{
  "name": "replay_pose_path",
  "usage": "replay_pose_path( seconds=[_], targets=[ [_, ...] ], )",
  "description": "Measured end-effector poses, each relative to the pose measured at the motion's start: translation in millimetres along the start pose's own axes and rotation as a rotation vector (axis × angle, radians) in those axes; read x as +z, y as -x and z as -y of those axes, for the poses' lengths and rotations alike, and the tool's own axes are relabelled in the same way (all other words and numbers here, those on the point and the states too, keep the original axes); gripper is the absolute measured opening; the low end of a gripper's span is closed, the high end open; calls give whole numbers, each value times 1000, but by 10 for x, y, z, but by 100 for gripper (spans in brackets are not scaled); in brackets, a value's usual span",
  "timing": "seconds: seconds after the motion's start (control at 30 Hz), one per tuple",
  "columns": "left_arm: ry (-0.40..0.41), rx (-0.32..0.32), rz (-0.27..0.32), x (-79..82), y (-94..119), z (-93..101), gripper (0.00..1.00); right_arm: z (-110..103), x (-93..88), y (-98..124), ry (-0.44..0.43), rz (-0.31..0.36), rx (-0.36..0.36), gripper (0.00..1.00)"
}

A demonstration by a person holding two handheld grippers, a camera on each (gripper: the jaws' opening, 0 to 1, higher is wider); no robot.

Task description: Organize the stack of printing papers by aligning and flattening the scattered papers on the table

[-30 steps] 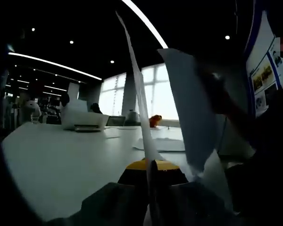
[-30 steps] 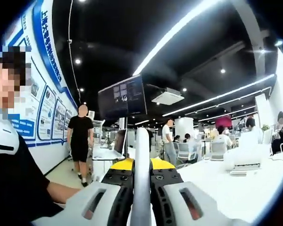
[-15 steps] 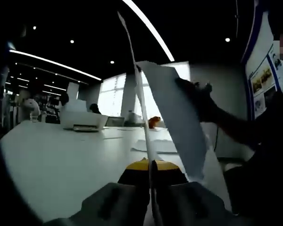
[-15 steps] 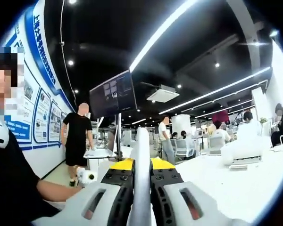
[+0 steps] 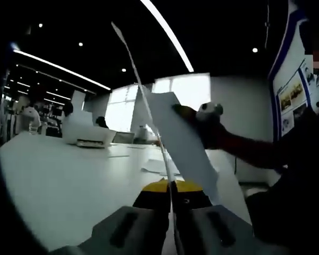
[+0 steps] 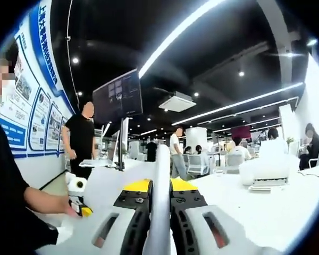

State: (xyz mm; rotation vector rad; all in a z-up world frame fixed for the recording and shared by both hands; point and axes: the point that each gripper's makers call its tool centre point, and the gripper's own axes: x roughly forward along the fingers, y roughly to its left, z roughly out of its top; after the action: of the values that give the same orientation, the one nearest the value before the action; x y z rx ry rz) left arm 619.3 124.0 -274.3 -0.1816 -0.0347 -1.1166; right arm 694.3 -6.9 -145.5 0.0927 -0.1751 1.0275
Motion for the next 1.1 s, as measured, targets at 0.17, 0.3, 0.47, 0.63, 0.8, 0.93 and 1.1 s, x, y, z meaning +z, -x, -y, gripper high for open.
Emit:
replay_pose_path(
  seconds=[0.17, 0.3, 0.47, 0.63, 0.8, 0.93, 1.1],
  targets=[
    [18, -29, 16, 67, 19, 43, 6, 13, -65, -60, -11, 0, -4, 8],
    [43, -52, 36, 122, 36, 67, 6, -26, -83, -110, -17, 4, 2, 8],
    [59, -76, 46, 157, 42, 115, 6, -100, -53, -164, 0, 13, 22, 8],
    [91, -110, 70, 207, 56, 156, 6, -160, 19, -185, 32, 24, 35, 8],
    [131, -110, 79, 226, 61, 115, 6, -237, 39, -222, 80, 27, 41, 8],
    [193, -128, 108, 278, 67, 117, 6, -303, 38, -272, 125, 23, 38, 8],
    [213, -138, 114, 287, 66, 122, 7, -337, 62, -293, 164, 29, 30, 8]
  ],
)
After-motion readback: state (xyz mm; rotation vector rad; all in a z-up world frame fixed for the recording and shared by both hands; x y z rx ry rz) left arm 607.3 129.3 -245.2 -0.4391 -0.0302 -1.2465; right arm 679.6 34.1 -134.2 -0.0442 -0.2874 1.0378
